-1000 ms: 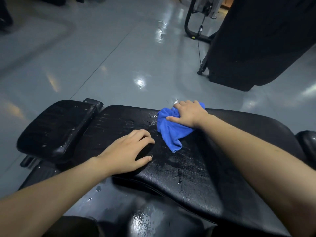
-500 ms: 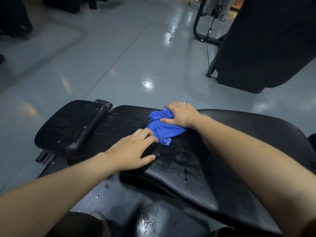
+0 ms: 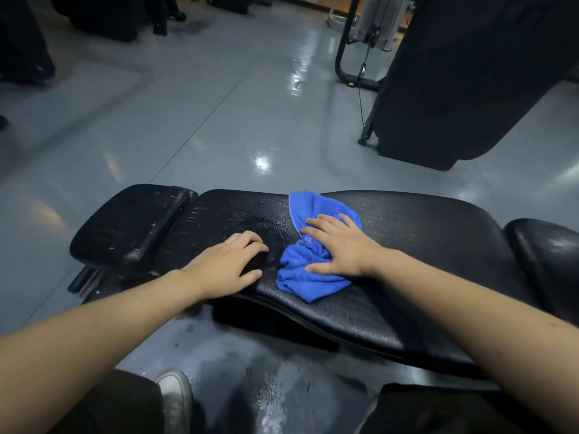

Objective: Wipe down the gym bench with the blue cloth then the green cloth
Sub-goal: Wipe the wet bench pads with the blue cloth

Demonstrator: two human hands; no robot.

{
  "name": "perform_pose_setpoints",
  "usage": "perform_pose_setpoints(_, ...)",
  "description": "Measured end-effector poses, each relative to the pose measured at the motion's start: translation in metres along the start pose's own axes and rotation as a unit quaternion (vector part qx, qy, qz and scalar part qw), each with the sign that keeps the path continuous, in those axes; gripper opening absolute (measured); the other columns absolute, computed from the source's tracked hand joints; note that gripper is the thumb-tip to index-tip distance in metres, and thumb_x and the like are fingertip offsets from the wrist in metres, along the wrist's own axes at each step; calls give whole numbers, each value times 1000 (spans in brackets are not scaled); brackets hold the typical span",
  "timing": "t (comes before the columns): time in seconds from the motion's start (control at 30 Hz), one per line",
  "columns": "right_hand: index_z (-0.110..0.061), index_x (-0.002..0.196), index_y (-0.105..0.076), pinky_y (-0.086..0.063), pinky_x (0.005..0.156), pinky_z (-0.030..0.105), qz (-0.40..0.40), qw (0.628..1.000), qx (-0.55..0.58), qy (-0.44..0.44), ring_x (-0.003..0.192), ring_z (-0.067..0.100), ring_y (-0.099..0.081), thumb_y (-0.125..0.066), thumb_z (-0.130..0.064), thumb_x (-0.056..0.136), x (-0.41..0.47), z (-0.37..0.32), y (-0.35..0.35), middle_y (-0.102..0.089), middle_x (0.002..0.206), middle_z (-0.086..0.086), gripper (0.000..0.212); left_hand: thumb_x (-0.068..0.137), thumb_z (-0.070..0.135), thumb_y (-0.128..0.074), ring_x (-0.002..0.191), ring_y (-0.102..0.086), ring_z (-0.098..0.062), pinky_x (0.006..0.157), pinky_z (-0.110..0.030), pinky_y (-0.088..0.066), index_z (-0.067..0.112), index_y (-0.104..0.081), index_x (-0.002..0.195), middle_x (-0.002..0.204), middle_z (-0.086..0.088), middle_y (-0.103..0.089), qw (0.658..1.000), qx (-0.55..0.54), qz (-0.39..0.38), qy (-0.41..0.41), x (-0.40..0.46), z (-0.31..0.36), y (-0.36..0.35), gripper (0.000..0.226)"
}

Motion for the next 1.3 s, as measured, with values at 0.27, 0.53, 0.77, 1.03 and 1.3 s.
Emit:
perform_pose_setpoints(0.27, -26, 154, -32, -8, 122, 54, 7, 1000, 11, 5, 152, 20, -14, -37, -87, 72, -61, -34, -12, -24, 163, -3, 102, 94, 50, -55, 127, -38, -11, 96, -39, -50, 30, -45, 140, 140, 14, -35, 999, 15, -29, -7, 1, -6, 2, 51)
perform_pose_setpoints(0.53, -18, 153, -34, -13, 121, 53, 38, 998, -27, -33, 151, 25, -21, -46, -78, 69, -98, -63, -20, -28, 161, 0, 105, 95, 50, -55, 131, -37, -10, 94, -40, -51, 31, -44, 141, 142, 14, -34, 999, 7, -33, 0, -12, -9, 2, 51)
perform_pose_setpoints(0.77, -2, 141, -50, -36, 106, 64, 61, 991, -85, -84, 136, 39, -45, -45, -75, 66, -93, -84, -24, -50, 146, 16, 105, 95, 51, -55, 130, -37, -11, 97, -38, -50, 29, -44, 142, 142, 13, -35, 1000, 5, -17, -6, -24, -19, 3, 52)
perform_pose_setpoints(1.03, -1, 144, -45, -35, 105, 66, 15, 989, -117, -88, 136, 46, -40, -64, -71, 65, -36, -116, -30, -46, 146, 22, 107, 94, 49, -57, 126, -39, -11, 94, -35, -50, 31, -44, 141, 140, 13, -35, 1000, 17, -9, 10, -50, -51, 3, 52)
perform_pose_setpoints(1.3, -6, 153, -23, -18, 115, 61, 7, 993, -112, -35, 146, 40, -19, -55, -74, 76, 41, -153, -22, -25, 158, 15, 108, 92, 44, -59, 124, -41, -13, 89, -42, -54, 31, -43, 139, 137, 12, -36, 997, 40, -20, 59, -72, -83, 9, 51)
Point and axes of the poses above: each hand's wrist, its own x-axis towards the middle knuckle, its own y-axis out of the back of the hand, z = x × y, the point moved 3 cm from there along x, towards the middle knuckle
